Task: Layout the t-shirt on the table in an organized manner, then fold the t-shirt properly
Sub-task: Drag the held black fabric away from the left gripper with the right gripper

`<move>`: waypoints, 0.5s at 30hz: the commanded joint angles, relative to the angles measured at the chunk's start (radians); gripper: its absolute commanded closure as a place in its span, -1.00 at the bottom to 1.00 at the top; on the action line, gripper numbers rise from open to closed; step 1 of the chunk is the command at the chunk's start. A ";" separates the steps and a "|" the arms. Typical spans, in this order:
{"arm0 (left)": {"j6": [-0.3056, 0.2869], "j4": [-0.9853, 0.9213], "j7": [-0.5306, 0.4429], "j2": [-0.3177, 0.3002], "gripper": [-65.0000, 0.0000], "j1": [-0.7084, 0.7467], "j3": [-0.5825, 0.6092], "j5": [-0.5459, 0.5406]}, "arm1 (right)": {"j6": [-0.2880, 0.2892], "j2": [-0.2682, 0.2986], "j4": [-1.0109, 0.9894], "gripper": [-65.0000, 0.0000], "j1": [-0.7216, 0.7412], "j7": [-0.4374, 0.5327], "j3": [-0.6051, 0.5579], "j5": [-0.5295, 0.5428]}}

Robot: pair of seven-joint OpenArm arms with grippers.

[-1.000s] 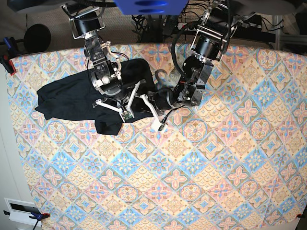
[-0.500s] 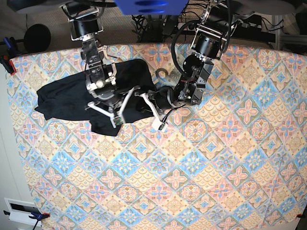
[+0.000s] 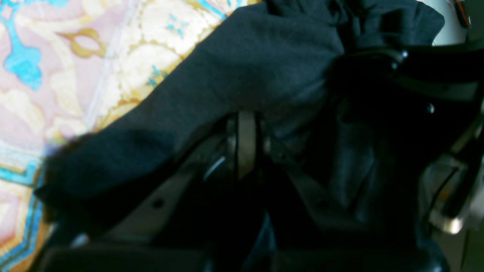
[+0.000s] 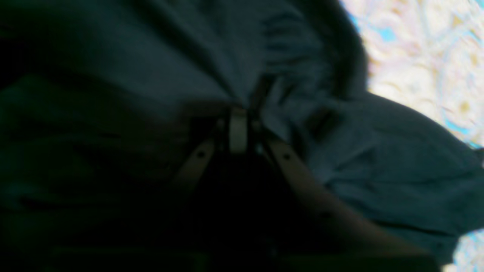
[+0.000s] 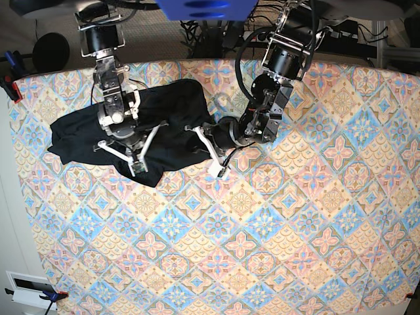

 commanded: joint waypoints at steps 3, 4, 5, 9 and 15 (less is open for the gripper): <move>0.044 -0.008 0.073 -0.022 1.00 0.008 0.001 0.076 | -0.011 0.041 0.014 1.00 0.015 0.003 0.027 -0.017; 0.044 -0.008 0.073 -0.022 1.00 0.008 0.001 0.077 | -0.009 0.050 0.014 1.00 0.015 0.003 0.029 -0.017; 0.044 -0.008 0.073 -0.022 1.00 0.008 0.001 0.079 | -0.009 0.057 0.014 1.00 0.015 0.003 0.035 -0.017; 0.044 -0.008 0.073 -0.022 1.00 0.008 0.000 0.079 | -0.009 0.073 0.014 1.00 0.014 0.003 0.076 -0.017; 0.044 -0.008 0.073 -0.022 1.00 0.007 0.003 0.080 | -0.006 0.092 0.204 1.00 0.007 -0.067 0.178 -0.016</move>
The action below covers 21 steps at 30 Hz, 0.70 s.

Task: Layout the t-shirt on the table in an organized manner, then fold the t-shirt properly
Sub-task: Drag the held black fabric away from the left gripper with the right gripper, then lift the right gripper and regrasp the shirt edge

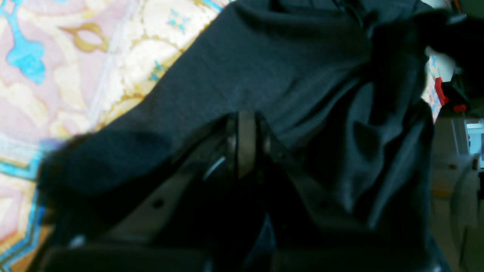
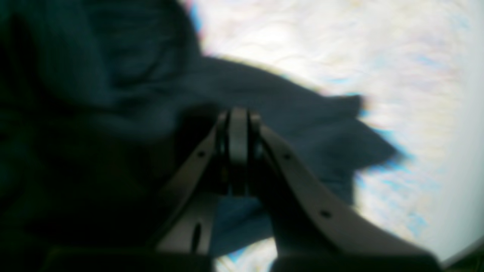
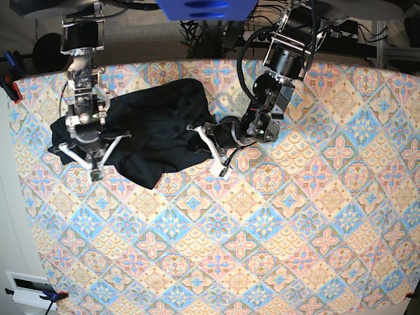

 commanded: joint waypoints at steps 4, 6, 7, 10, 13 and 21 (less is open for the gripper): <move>0.049 -0.010 0.071 -0.013 1.00 0.003 0.003 0.083 | 0.000 0.007 0.105 1.00 0.023 0.016 0.022 0.006; 0.049 -0.010 0.069 -0.015 1.00 0.003 0.003 0.083 | 0.003 0.000 0.111 1.00 0.017 0.025 0.016 0.006; 0.049 -0.010 0.069 -0.016 1.00 0.003 0.003 0.083 | 0.012 -0.025 0.111 1.00 0.006 0.027 -0.004 0.014; 0.049 -0.010 0.069 -0.026 1.00 0.003 0.003 0.083 | 0.029 -0.074 0.110 1.00 -0.008 0.028 -0.048 0.020; 0.049 -0.010 0.069 -0.024 1.00 0.003 0.003 0.083 | 0.030 -0.112 0.110 1.00 -0.013 0.023 -0.094 0.020; 0.049 -0.010 0.069 -0.026 1.00 0.003 0.003 0.082 | 0.030 -0.174 0.107 1.00 -0.013 0.022 -0.189 0.020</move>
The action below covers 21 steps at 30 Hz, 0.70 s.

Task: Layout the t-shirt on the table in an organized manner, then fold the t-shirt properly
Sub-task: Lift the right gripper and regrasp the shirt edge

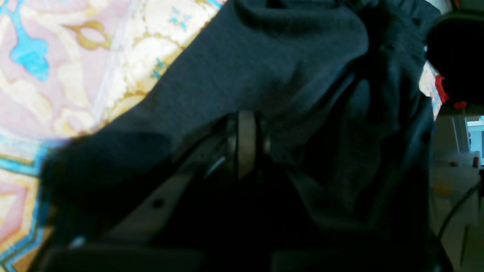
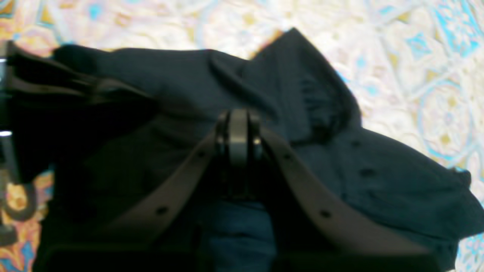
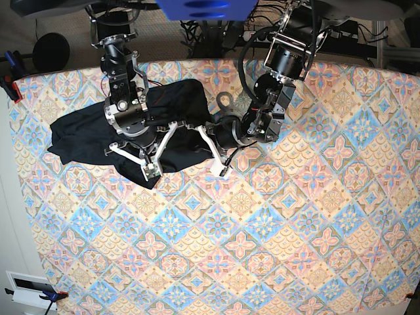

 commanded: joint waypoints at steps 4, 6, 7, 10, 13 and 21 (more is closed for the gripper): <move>0.056 -0.010 0.073 -0.017 1.00 0.003 0.000 0.089 | -0.002 0.006 0.005 1.00 0.013 0.016 0.001 -0.006; 0.056 -0.010 0.073 -0.017 1.00 0.003 0.000 0.089 | -0.001 0.006 -0.018 1.00 0.010 0.016 0.001 -0.006; 0.056 -0.010 0.073 -0.017 1.00 0.003 0.000 0.087 | -0.001 0.008 -0.029 1.00 0.001 0.016 0.001 -0.006; 0.056 -0.010 0.073 -0.017 1.00 0.003 0.000 0.086 | 0.001 0.008 -0.044 1.00 -0.022 0.016 0.001 -0.006; 0.056 -0.010 0.073 -0.017 1.00 0.003 0.000 0.087 | 0.001 0.011 -0.049 1.00 -0.042 0.016 -0.005 -0.006; 0.056 -0.010 0.073 -0.017 1.00 0.002 0.000 0.089 | 0.001 0.052 -0.038 1.00 -0.132 0.016 -0.070 -0.006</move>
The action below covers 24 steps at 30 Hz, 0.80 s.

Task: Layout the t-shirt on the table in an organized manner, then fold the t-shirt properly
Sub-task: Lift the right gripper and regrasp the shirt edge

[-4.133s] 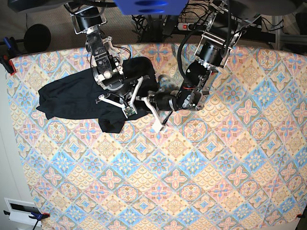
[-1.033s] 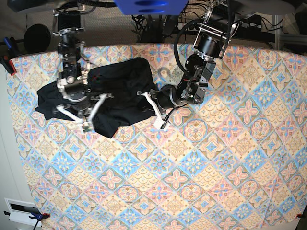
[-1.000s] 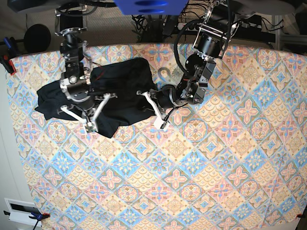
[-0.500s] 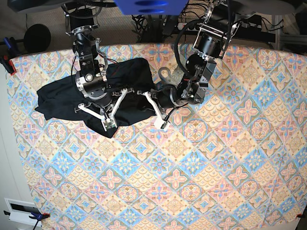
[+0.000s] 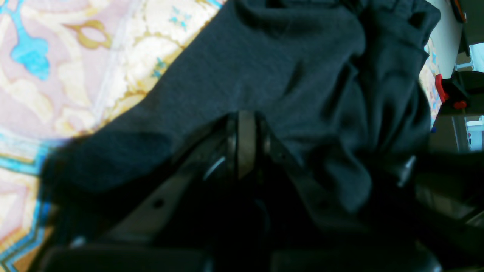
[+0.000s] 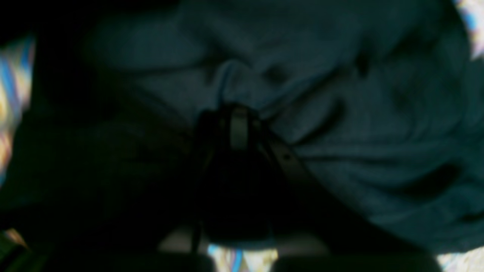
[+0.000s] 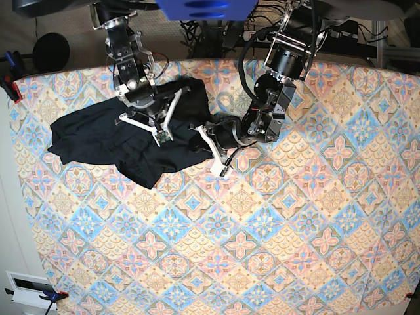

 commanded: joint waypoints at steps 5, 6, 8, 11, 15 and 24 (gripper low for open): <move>0.056 -0.010 0.070 -0.016 1.00 0.003 0.000 0.089 | -0.003 0.067 0.023 1.00 -0.050 0.004 0.008 -0.008; 0.056 -0.010 0.070 -0.016 1.00 0.003 0.000 0.089 | -0.003 0.078 0.023 1.00 -0.063 0.005 0.009 -0.008; 0.056 -0.010 0.070 -0.016 1.00 0.003 0.000 0.089 | -0.003 0.099 0.024 1.00 -0.086 0.008 0.014 -0.009; 0.056 -0.010 0.070 -0.016 1.00 0.003 0.000 0.089 | -0.003 0.144 0.047 1.00 -0.090 0.008 0.023 -0.009; 0.056 -0.010 0.070 -0.018 1.00 0.003 0.000 0.089 | -0.003 0.168 0.084 1.00 -0.106 0.004 0.074 -0.009; 0.056 -0.010 0.050 -0.019 1.00 0.003 0.000 0.090 | -0.003 0.182 0.090 1.00 -0.174 0.007 0.141 -0.009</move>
